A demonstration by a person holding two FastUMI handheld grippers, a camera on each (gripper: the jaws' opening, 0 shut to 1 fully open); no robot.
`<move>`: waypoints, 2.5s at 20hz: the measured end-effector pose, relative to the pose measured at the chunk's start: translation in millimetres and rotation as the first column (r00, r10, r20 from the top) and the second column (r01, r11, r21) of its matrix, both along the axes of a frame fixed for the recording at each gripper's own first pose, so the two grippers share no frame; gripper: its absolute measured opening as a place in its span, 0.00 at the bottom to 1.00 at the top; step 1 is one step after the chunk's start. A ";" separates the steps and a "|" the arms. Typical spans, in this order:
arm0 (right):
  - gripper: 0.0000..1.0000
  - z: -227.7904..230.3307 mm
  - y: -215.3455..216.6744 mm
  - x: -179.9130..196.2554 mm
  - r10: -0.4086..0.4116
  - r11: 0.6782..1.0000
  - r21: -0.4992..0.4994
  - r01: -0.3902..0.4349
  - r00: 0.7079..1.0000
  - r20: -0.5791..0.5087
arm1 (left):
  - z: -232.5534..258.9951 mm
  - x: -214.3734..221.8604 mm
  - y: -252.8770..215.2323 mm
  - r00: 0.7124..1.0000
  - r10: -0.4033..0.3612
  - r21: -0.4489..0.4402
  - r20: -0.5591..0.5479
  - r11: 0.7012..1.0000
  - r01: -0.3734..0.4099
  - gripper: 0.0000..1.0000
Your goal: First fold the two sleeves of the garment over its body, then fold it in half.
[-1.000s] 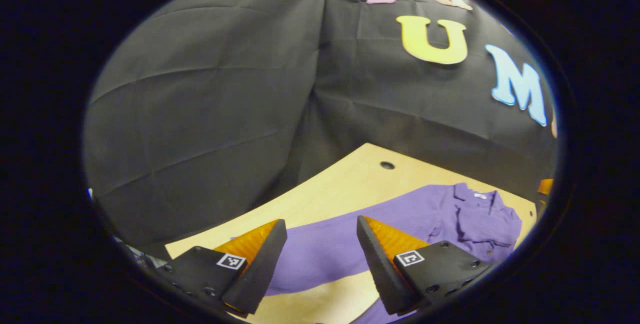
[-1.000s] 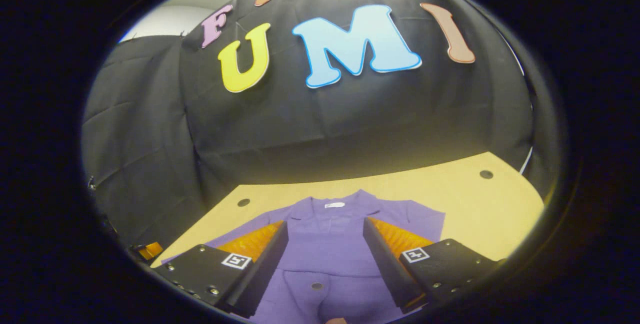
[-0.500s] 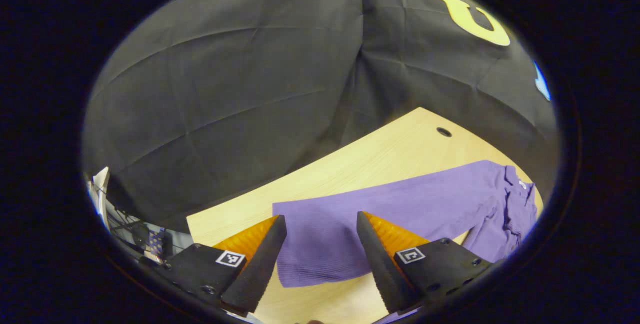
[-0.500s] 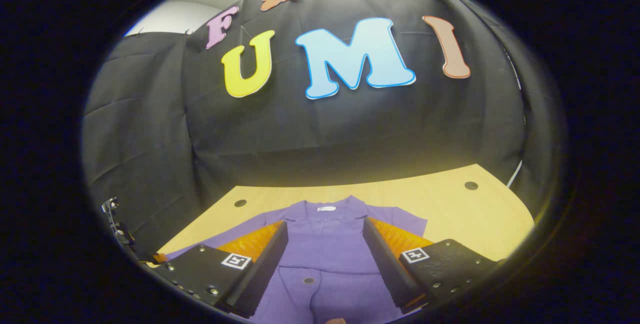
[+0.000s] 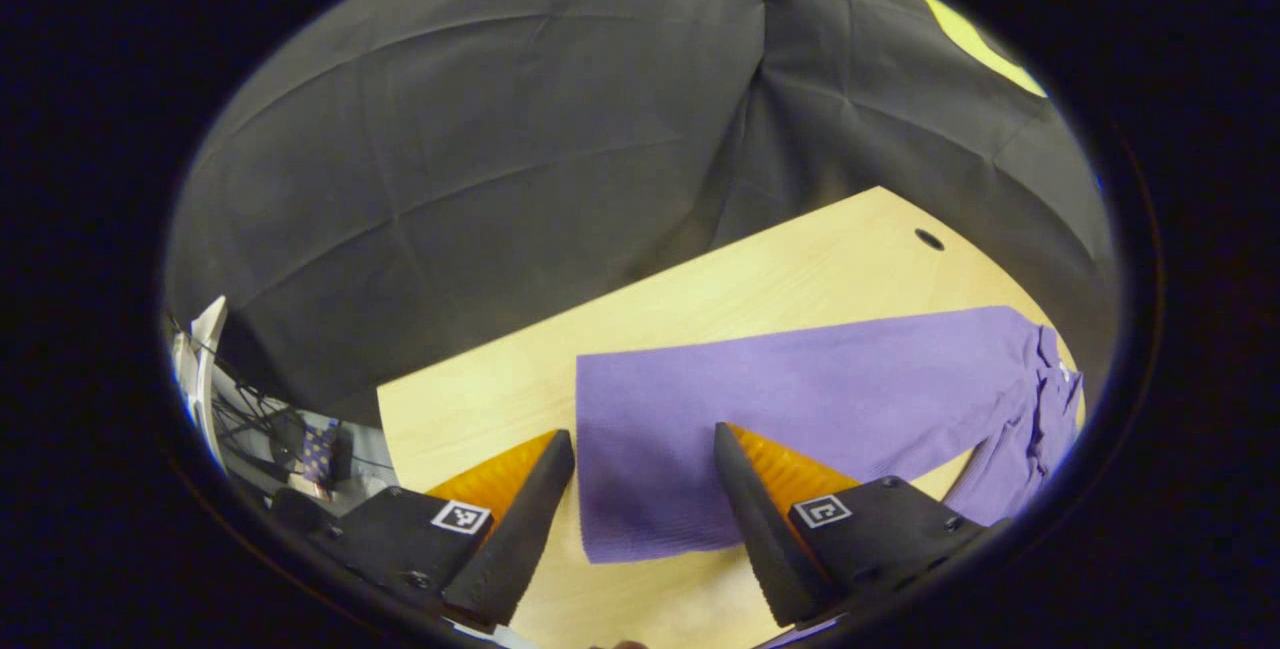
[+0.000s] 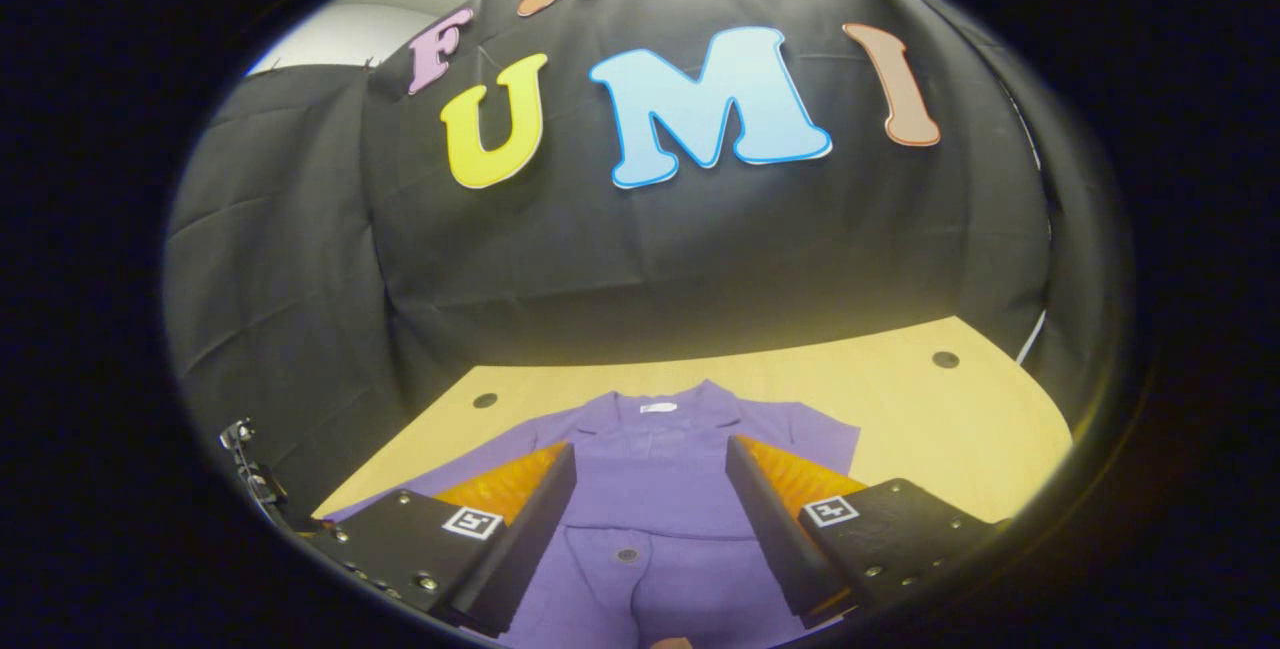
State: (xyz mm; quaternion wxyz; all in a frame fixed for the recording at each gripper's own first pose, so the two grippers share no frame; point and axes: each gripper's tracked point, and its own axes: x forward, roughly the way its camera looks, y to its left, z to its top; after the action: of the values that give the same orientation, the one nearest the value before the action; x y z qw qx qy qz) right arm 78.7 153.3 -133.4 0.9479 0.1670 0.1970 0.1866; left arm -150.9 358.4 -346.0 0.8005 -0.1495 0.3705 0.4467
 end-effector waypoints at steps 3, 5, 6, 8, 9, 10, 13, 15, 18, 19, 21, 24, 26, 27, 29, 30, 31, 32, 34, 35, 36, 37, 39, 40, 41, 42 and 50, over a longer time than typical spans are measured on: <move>0.93 3.5 1.3 -2.7 0.010 1.000 0.005 -0.010 1.000 0.003 | 1.7 4.8 -1.2 1.000 -0.014 0.008 -0.016 1.000 0.014 0.94; 0.93 5.2 1.6 -4.5 0.018 1.000 0.010 -0.018 1.000 0.004 | 0.8 3.9 -4.2 0.999 -0.028 0.010 -0.017 1.000 0.029 0.97; 0.93 4.4 2.3 -4.0 0.020 1.000 0.012 -0.020 1.000 0.006 | 3.1 4.5 -4.5 0.999 -0.041 0.011 -0.013 0.999 0.041 0.89; 0.93 4.1 4.6 -5.4 0.029 0.999 0.018 -0.029 1.000 0.002 | 2.0 10.0 -5.9 0.997 -0.071 0.009 -0.004 0.997 0.071 0.82; 0.93 3.6 5.2 -6.1 0.034 0.999 0.020 -0.034 0.999 0.000 | 0.2 14.8 -7.3 0.996 -0.089 0.006 0.005 0.996 0.089 0.69; 0.93 3.2 5.9 -6.6 0.038 0.999 0.019 -0.038 0.999 -0.002 | -1.0 20.5 -9.8 0.995 -0.095 0.008 0.021 0.995 0.095 0.56; 0.93 3.2 5.9 -9.0 0.049 0.999 0.012 -0.049 0.999 0.003 | -1.9 27.0 -13.8 0.992 -0.129 0.017 0.003 0.992 0.129 0.18; 0.93 2.5 5.4 -9.9 0.055 0.998 0.005 -0.055 0.998 0.008 | 1.8 32.6 -15.0 0.990 -0.134 0.001 0.036 0.991 0.134 0.07; 0.93 4.9 1.3 -11.3 0.058 0.998 -0.004 -0.058 0.998 0.018 | 9.3 40.4 -15.8 0.986 -0.108 -0.029 0.125 0.993 0.112 0.07; 0.93 7.0 -1.5 -11.5 0.056 0.998 -0.007 -0.056 0.998 0.025 | 14.6 43.9 -17.1 0.982 -0.093 -0.044 0.163 0.994 0.101 0.07; 0.93 10.2 -5.8 -13.1 0.057 0.998 -0.015 -0.057 0.998 0.038 | 28.1 54.6 -21.6 0.966 -0.064 -0.077 0.251 0.993 0.086 0.07; 0.94 10.5 -12.2 -14.6 0.064 0.997 -0.044 -0.062 0.996 0.061 | 55.4 68.6 -34.6 0.935 -0.055 -0.109 0.349 0.989 0.098 0.07; 0.94 8.7 -15.5 -17.1 0.077 0.995 -0.066 -0.072 0.994 0.074 | 72.4 78.8 -44.5 0.922 -0.069 -0.115 0.381 0.986 0.121 0.07; 0.94 8.5 -17.3 -17.6 0.085 0.994 -0.076 -0.079 0.993 0.080 | 81.0 86.9 -52.1 0.915 -0.081 -0.116 0.395 0.984 0.137 0.07; 0.94 6.1 -20.6 -18.3 0.098 0.992 -0.090 -0.091 0.991 0.087 | 93.9 105.0 -71.2 0.902 -0.113 -0.112 0.417 0.978 0.174 0.07; 0.93 5.2 -22.5 -18.7 0.102 0.992 -0.087 -0.095 0.991 0.088 | 97.1 115.7 -83.2 0.895 -0.133 -0.109 0.425 0.974 0.197 0.07; 0.93 5.3 -25.4 -18.6 0.104 0.992 -0.080 -0.097 0.991 0.088 | 101.9 124.8 -95.1 0.889 -0.152 -0.107 0.432 0.970 0.218 0.07; 0.94 3.9 -27.9 -17.6 0.101 0.993 -0.073 -0.095 0.991 0.088 | 106.8 134.1 -108.5 0.882 -0.172 -0.106 0.439 0.965 0.240 0.07; 0.94 -0.1 -38.0 -15.5 0.093 0.994 -0.072 -0.086 0.992 0.090 | 118.1 150.2 -133.3 0.868 -0.213 -0.098 0.449 0.954 0.284 0.07; 0.94 -2.4 -44.3 -13.9 0.087 0.994 -0.072 -0.081 0.992 0.092 | 121.9 158.3 -146.0 0.860 -0.235 -0.093 0.453 0.947 0.308 0.07; 0.94 -4.0 -49.8 -13.5 0.083 0.995 -0.070 -0.077 0.992 0.091 | 126.0 166.7 -160.3 0.852 -0.258 -0.086 0.455 0.940 0.331 0.07; 0.94 -5.7 -56.5 -13.4 0.078 0.995 -0.068 -0.072 0.993 0.088 | 130.1 176.2 -175.0 0.843 -0.283 -0.078 0.458 0.931 0.356 0.07; 0.94 -10.1 -70.9 -11.4 0.066 0.996 -0.058 -0.062 0.994 0.082 | 139.2 193.9 -205.0 0.821 -0.331 -0.061 0.465 0.913 0.403 0.07; 0.93 -12.9 -78.1 -11.1 0.058 0.997 -0.054 -0.054 0.995 0.080 | 143.2 203.6 -223.5 0.809 -0.355 -0.056 0.469 0.902 0.428 0.07; 0.93 -14.9 -86.2 -10.2 0.050 0.998 -0.051 -0.046 0.996 0.077 | 147.2 213.0 -240.0 0.795 -0.376 -0.053 0.476 0.890 0.453 0.07; 0.94 -17.6 -93.6 -9.5 0.042 0.998 -0.048 -0.039 0.996 0.076 | 151.4 224.0 -257.7 0.778 -0.400 -0.049 0.484 0.876 0.480 0.07; 0.94 -37.9 -147.4 -9.7 0.011 0.999 -0.036 -0.009 0.998 0.062 | 167.7 285.5 -382.1 0.653 -0.595 0.045 0.469 0.754 0.656 0.07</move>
State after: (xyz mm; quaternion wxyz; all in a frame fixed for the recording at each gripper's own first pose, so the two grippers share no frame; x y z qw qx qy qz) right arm 69.0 5.9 -171.3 0.9555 0.1431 0.1715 0.1929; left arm 134.6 -23.7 -178.4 0.9570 -0.1639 0.2288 0.0701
